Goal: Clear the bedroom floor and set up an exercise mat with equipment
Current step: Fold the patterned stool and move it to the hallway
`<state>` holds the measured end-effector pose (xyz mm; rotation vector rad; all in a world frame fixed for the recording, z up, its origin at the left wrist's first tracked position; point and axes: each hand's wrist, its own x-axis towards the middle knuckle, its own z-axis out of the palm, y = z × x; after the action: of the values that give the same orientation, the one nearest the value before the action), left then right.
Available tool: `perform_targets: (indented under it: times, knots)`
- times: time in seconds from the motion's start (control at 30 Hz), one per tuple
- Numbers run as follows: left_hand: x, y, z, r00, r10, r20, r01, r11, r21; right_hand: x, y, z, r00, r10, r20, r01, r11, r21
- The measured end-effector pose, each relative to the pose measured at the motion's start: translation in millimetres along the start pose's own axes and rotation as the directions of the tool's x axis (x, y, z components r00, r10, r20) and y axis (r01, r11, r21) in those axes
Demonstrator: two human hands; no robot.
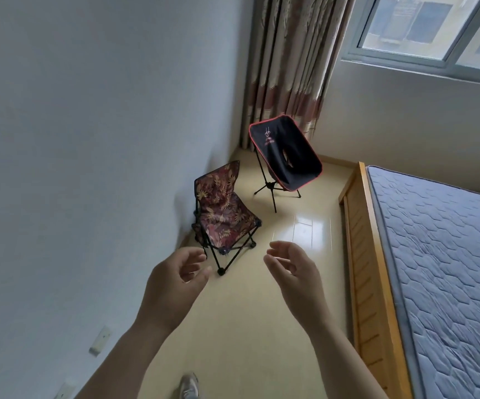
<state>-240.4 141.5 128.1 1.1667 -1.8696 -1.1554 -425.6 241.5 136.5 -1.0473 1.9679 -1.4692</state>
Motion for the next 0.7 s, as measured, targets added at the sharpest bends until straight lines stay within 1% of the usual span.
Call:
perform_targets:
  times: [0.17, 0.4, 0.57, 0.7]
  knots:
    - [82, -16, -9, 1.000, -0.010, -0.029, 0.010, 1.000, -0.018, 77, -2, 34, 1.000, 0.012, 0.025, -0.012, 1.000, -0.006]
    - [194, -29, -15, 1.000, -0.028, 0.002, 0.028, 1.000, 0.000, 175, -5, 70, 0.999, 0.049, 0.005, -0.049, 0.999, -0.020]
    - [251, -37, -4, 0.999, -0.039, 0.031, 0.038, 0.999, 0.027, 235, 6, 76, 0.997, 0.082, 0.006, -0.082, 0.996, -0.031]
    - [313, -44, 12, 0.998, -0.066, -0.008, 0.066, 0.997, 0.039, 303, 21, 80, 0.996, 0.090, 0.024, -0.089, 0.995, -0.041]
